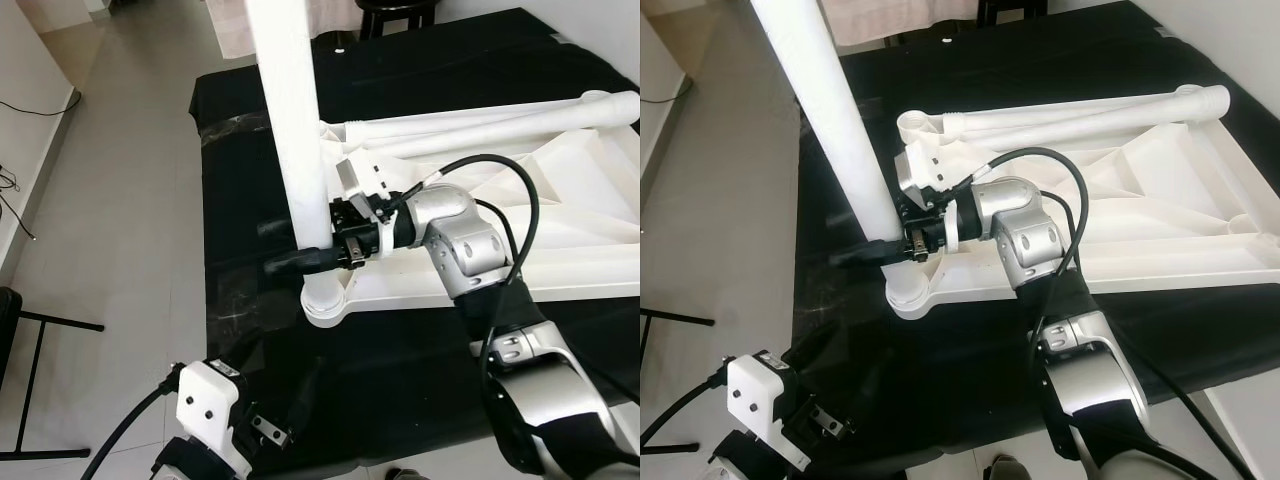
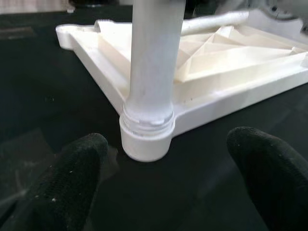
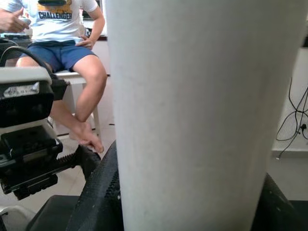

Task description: Building children table

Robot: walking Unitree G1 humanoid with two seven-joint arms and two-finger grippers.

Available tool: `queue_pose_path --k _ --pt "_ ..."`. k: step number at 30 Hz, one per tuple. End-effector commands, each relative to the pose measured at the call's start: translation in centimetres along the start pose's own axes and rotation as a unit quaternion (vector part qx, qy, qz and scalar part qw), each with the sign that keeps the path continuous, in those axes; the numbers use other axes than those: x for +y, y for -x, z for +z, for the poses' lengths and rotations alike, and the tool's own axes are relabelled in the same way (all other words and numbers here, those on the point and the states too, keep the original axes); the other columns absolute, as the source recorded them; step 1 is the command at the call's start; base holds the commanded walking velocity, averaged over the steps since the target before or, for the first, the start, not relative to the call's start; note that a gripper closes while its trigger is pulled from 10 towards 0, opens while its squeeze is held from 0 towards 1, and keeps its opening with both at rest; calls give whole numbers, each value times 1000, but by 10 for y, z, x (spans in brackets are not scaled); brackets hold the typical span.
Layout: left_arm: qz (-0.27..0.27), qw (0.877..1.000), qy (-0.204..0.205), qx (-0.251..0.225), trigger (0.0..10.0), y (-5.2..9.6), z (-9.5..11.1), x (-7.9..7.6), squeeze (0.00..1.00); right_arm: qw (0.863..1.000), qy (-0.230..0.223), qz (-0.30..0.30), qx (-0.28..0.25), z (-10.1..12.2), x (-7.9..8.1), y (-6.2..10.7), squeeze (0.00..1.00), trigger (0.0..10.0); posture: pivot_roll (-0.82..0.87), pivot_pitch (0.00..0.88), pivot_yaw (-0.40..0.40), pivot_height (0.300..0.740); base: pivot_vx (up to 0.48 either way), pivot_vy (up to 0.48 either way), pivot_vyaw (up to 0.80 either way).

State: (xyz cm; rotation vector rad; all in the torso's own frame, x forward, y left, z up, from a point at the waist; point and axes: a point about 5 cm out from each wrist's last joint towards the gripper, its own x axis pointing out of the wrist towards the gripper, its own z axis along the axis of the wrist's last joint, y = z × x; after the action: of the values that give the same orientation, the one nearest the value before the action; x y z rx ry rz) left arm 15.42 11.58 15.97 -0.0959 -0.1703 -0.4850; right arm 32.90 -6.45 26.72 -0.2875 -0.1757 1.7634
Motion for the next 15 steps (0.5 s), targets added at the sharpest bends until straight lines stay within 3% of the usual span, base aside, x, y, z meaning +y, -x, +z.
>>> queue_pose_path --k 1,4,6,8,9,10,11,12,13,14,15 --pt "-3 1000 -2 15 10000 3 -3 -1 0 1000 0 24 2 -7 5 -4 0 0 55 254 79 740 0 0 0" --pt "-4 1000 -2 16 10000 3 -3 -1 0 1000 -2 8 3 -9 6 1 0 0 50 247 79 740 0 0 0" --pt "-5 1000 -1 16 10000 2 -4 -1 0 995 -7 -97 21 -23 12 18 0 0 28 241 70 740 0 0 0" --pt "-5 1000 -1 16 10000 2 -4 -1 0 995 -7 -97 21 -23 12 18 0 0 28 241 70 740 0 0 0" --pt "-5 1000 -1 16 10000 1 -5 -1 0 990 -12 -135 27 -28 16 25 0 0 28 241 70 740 0 0 0" --pt "-5 1000 -1 15 10000 1 -5 1 0 958 -58 -272 61 -51 28 22 0 0 12 233 68 740 0 0 0" --pt "-5 1000 -1 15 10000 1 -5 1 0 958 -58 -272 61 -51 28 22 0 0 12 233 68 740 0 0 0" --pt "-5 1000 -1 15 10000 0 -5 3 0 894 -95 -425 103 -71 40 24 0 0 1 231 72 740 0 0 0" --pt "-5 1000 -1 15 10000 0 -5 3 0 894 -95 -425 103 -71 40 24 0 0 1 231 72 740 0 0 0" --pt "-7 1000 -2 15 10000 0 -6 4 0 834 -142 -516 136 -88 65 26 0 0 -3 231 81 740 0 0 0" --pt "-7 1000 -2 15 10000 0 -6 4 0 834 -142 -516 136 -88 65 26 0 0 -3 231 81 740 0 0 0"
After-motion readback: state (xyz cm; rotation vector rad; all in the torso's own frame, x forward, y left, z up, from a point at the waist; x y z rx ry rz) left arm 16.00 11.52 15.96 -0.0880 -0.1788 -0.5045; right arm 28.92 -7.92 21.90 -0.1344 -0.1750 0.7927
